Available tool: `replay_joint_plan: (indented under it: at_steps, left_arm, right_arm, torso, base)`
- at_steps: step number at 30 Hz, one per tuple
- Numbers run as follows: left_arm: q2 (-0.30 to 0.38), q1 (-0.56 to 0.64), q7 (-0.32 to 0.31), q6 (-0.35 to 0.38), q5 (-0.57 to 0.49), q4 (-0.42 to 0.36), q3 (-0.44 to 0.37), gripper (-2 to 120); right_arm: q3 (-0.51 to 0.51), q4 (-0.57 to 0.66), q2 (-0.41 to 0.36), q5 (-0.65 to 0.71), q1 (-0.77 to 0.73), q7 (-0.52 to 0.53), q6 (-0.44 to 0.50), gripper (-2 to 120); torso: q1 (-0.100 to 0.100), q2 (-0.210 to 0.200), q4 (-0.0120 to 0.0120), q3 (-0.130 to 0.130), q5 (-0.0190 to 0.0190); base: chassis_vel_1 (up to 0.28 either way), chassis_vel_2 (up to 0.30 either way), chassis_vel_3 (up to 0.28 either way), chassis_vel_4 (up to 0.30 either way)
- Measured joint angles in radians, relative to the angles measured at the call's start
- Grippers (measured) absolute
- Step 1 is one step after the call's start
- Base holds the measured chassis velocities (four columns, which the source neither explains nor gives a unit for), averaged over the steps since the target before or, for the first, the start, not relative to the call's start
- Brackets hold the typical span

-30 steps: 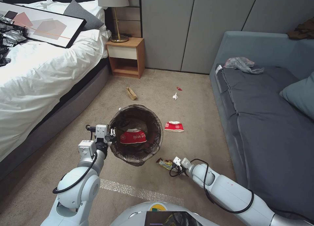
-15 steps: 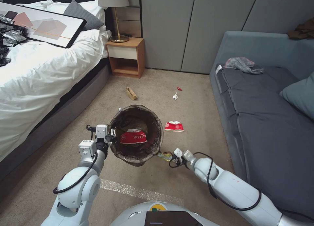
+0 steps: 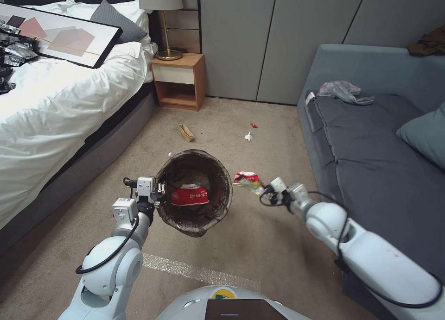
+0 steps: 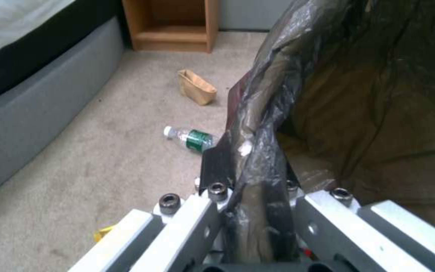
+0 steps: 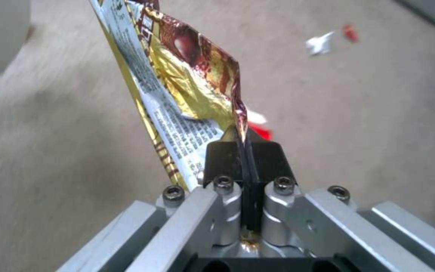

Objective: Pick up the trash bin, then pick up the garbage from the floor and place it into the trash bin.

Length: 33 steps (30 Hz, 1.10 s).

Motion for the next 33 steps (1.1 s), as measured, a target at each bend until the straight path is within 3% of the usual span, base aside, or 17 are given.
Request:
replay_joint_plan:
  at_steps: [6, 8, 10, 11, 14, 15, 18, 23, 26, 31, 33]
  left_arm:
    - [0.0, 0.005, -0.009, 0.012, -0.005, -0.004, 0.002, 0]
    - [0.0, 0.011, -0.025, 0.033, -0.017, -0.015, 0.002, 0]
    - [0.001, 0.017, -0.034, 0.051, -0.024, -0.024, 0.0, 0]
    - [0.001, 0.017, -0.034, 0.051, -0.024, -0.024, 0.0, 0]
    - [0.007, 0.02, -0.053, 0.087, -0.048, -0.035, -0.003, 0]
    - [0.007, 0.02, -0.053, 0.087, -0.048, -0.035, -0.003, 0]
    - [0.009, 0.018, -0.084, 0.11, -0.087, -0.045, 0.002, 0]
    - [0.008, 0.019, -0.093, 0.11, -0.083, -0.044, 0.003, 0]
    - [0.008, 0.018, -0.089, 0.113, -0.074, -0.04, 0.004, 0]
    - [0.002, 0.013, -0.081, 0.113, -0.062, -0.035, 0.008, 0]
    - [0.0, 0.01, -0.075, 0.113, -0.056, -0.032, 0.008, 0]
  right_arm:
    - [0.134, 0.083, -0.028, 0.036, -0.055, 0.023, -0.052, 0]
    - [0.265, 0.162, -0.047, 0.089, -0.104, 0.031, -0.092, 0]
    - [0.361, 0.225, -0.052, 0.183, -0.129, 0.046, -0.126, 0]
    - [0.361, 0.225, -0.052, 0.183, -0.129, 0.046, -0.126, 0]
    - [0.476, 0.319, -0.077, 0.365, -0.116, 0.082, -0.145, 0]
    - [0.476, 0.319, -0.077, 0.365, -0.116, 0.082, -0.145, 0]
    - [0.511, 0.415, -0.146, 0.561, -0.029, 0.124, -0.146, 0]
    - [0.459, 0.477, -0.195, 0.753, 0.08, 0.16, -0.145, 0]
    - [0.322, 0.484, -0.232, 0.93, 0.242, 0.192, -0.145, 0]
    - [0.178, 0.482, -0.25, 0.975, 0.394, 0.166, -0.143, 0]
    - [0.033, 0.48, -0.253, 1.007, 0.531, 0.154, -0.143, 0]
  torso:
    - [0.0, 0.0, 0.0002, 0.0, -0.0004]
    - [0.0, 0.0, 0.0002, 0.0, -0.0002]
    - [0.0, 0.0, 0.0001, 0.0, 0.0002]
    - [0.0, 0.0, 0.0001, 0.0, 0.0002]
    - [0.0, 0.0, 0.0001, 0.0, 0.0001]
    - [0.0, 0.0, 0.0001, 0.0, 0.0001]
    - [0.0, 0.0, 0.0004, 0.0, -0.0003]
    - [0.0, 0.0, 0.0002, 0.0, -0.0004]
    - [0.0, 0.0, 0.0004, 0.0, 0.0]
    - [0.0, 0.0, 0.0, 0.0, -0.0002]
    - [0.0, 0.0, 0.0005, 0.0, -0.0003]
  base:
    - [0.0, 0.0, 0.0, 0.0]
    - [0.0, 0.0, 0.0, 0.0]
    - [0.0, 0.0, 0.0, 0.0]
    - [0.0, 0.0, 0.0, 0.0]
    - [0.0, 0.0, 0.0, 0.0]
    - [0.0, 0.0, 0.0, 0.0]
    - [0.0, 0.0, 0.0, 0.0]
    - [0.0, 0.0, 0.0, 0.0]
    - [0.0, 0.0, 0.0, 0.0]
    - [0.0, 0.0, 0.0, 0.0]
    - [0.0, 0.0, 0.0, 0.0]
